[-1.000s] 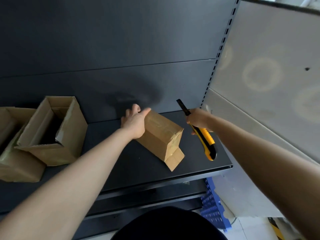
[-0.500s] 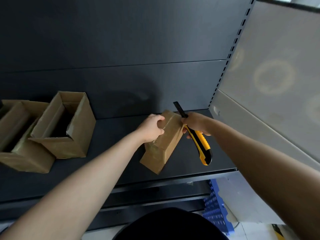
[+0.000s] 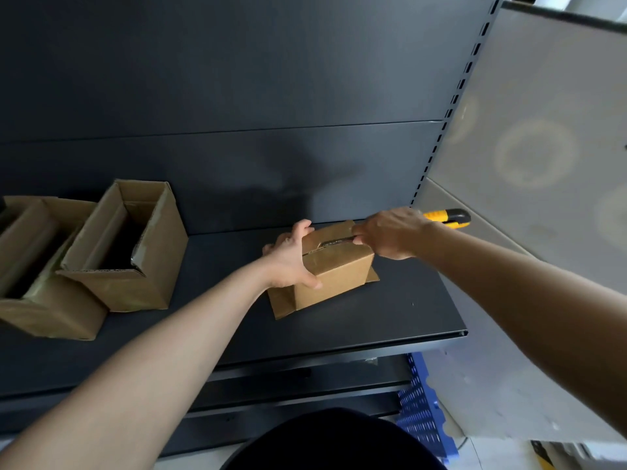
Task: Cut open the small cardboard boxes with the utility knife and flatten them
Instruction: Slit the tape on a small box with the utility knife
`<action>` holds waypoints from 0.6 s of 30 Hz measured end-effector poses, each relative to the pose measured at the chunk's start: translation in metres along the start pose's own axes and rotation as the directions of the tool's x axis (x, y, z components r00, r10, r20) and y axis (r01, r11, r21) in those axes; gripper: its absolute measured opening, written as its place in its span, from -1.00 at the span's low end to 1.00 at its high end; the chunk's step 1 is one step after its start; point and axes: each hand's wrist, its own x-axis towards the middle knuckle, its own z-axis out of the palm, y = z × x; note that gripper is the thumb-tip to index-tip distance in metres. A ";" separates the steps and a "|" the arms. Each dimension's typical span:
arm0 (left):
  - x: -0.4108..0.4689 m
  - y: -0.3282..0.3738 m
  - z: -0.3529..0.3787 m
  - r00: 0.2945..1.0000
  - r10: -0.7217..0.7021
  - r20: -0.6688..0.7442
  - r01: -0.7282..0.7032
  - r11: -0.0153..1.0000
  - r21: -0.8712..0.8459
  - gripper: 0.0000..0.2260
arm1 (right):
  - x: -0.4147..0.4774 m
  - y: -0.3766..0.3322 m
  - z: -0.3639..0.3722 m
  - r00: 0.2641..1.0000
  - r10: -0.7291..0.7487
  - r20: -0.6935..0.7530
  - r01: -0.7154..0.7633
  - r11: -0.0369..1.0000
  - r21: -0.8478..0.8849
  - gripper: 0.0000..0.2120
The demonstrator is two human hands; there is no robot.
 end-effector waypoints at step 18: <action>0.002 -0.011 0.003 0.999 0.006 0.035 -0.005 1.000 -0.015 -0.02 | 0.005 -0.002 0.005 0.998 0.047 -0.032 -0.055 0.932 -0.358 -0.72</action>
